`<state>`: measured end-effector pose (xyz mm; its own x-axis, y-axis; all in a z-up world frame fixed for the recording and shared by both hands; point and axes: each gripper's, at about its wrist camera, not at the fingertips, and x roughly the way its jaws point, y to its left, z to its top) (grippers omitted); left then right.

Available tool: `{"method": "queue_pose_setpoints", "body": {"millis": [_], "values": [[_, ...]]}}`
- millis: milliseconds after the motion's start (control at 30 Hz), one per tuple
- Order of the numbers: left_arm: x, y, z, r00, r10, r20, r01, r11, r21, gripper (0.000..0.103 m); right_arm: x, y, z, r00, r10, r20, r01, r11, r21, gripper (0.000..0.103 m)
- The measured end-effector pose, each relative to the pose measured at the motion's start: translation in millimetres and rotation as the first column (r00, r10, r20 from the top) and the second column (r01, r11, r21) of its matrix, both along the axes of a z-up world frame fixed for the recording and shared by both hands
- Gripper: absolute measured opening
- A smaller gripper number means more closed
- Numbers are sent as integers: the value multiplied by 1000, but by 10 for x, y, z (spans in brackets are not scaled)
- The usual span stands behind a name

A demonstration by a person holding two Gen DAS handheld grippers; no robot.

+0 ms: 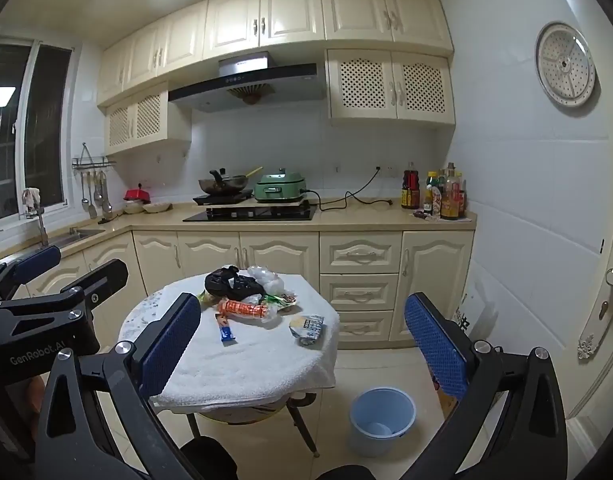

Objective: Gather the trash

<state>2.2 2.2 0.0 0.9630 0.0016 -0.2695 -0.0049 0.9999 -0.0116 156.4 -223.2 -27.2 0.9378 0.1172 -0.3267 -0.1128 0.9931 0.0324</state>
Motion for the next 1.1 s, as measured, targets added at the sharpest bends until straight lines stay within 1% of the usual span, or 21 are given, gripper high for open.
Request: {"method": "queue_pose_setpoints", "body": {"millis": [33,67,333,367,400,567,1100], "values": [[13,8,1,1000,0,-2,0,1000,0,102,-1,4,-1,1000,-1,-1,1,1000,0,103],[-43,19,31,1000,2,31,-2,1000,-4,102,-1,9,-3,1000,-2,-2,2,1000,0,103],[-118,4,87,999,9,32,-9,1000,0,102,71,66,-20,1000,3,-10,-2,1000,5,103],[-128,18,100,999,10,34,-10,1000,-3,102,12,105,11,1000,9,0,-9,1000,3,103],[-85,-25,37,999,10,37,-10,1000,4,102,19,116,14,1000,8,-1,-8,1000,1,103],[-90,-29,29,999,12,40,-12,1000,4,102,16,70,17,1000,14,2,-14,1000,2,103],[-77,-50,6,999,20,40,-20,1000,4,102,0,182,-22,1000,20,7,-20,1000,9,103]]}}
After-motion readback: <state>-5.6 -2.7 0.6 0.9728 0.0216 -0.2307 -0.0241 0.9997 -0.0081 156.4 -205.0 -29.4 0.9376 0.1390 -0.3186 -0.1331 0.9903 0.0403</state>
